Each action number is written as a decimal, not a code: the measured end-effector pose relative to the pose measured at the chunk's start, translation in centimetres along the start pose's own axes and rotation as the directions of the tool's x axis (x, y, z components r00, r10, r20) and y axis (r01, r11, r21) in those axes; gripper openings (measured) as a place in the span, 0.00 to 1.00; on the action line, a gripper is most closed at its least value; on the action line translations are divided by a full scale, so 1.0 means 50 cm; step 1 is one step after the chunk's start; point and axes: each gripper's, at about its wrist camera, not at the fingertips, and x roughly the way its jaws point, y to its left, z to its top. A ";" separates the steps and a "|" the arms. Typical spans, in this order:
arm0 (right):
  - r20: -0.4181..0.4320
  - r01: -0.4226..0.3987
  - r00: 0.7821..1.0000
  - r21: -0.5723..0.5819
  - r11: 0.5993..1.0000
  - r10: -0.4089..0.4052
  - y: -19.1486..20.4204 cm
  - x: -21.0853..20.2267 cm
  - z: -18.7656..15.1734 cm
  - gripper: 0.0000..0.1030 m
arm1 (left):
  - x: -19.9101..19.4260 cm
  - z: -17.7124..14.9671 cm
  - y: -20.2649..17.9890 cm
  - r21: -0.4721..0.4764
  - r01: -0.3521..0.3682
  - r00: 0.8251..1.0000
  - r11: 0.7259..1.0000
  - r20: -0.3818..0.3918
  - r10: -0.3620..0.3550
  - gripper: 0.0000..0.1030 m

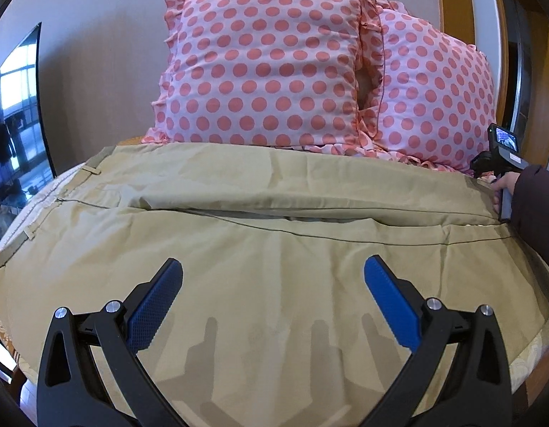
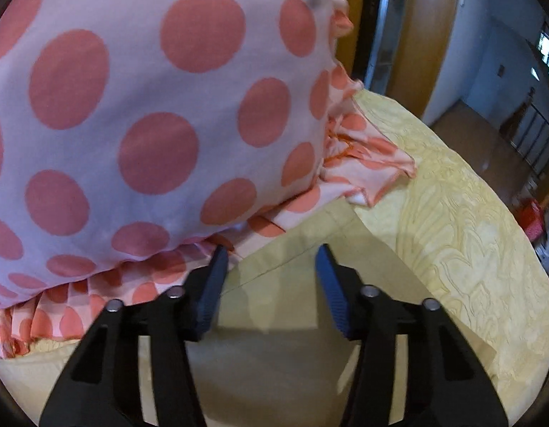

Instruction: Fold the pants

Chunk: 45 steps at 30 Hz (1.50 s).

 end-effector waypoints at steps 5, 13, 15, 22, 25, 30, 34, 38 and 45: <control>0.011 -0.093 0.996 0.045 0.995 0.093 -0.025 -0.008 -0.007 0.11 | -0.006 -0.004 0.008 -0.016 0.004 1.000 1.000 0.002 -0.004 0.99; 0.210 -0.438 0.891 0.173 0.882 0.402 -0.157 -0.171 -0.104 0.04 | -0.043 -0.010 0.033 -0.046 -0.001 0.999 0.999 0.036 0.003 0.99; 0.263 -0.510 0.848 0.163 0.845 0.460 -0.199 -0.242 -0.160 0.04 | -0.048 -0.010 0.039 -0.050 -0.009 0.999 0.999 0.041 0.011 0.99; 0.263 -0.576 0.813 0.234 0.783 0.520 -0.341 -0.344 -0.373 0.01 | -0.052 0.017 0.077 -0.097 0.007 0.999 0.995 0.052 -0.002 0.99; 0.189 -0.583 0.812 0.305 0.753 0.552 -0.366 -0.311 -0.400 0.11 | -0.051 0.038 0.098 -0.122 0.055 0.996 0.991 0.070 -0.047 0.99; 0.140 -0.581 0.803 0.404 0.707 0.580 -0.384 -0.291 -0.418 0.52 | -0.045 0.059 0.126 -0.142 0.022 0.999 0.990 0.047 -0.015 0.99; 0.071 -0.573 0.792 0.429 0.698 0.607 -0.354 -0.248 -0.401 0.45 | -0.048 0.060 0.141 -0.152 -0.006 0.999 0.988 0.044 0.013 0.99; 0.079 -0.532 0.821 0.467 0.707 0.565 -0.335 -0.222 -0.376 0.44 | -0.042 0.058 0.143 -0.152 -0.007 1.000 0.988 0.028 0.011 0.99; 0.174 -0.557 0.804 0.558 0.615 0.569 -0.362 -0.170 -0.365 0.02 | -0.016 0.069 0.155 -0.168 0.054 0.999 0.984 0.014 -0.053 0.99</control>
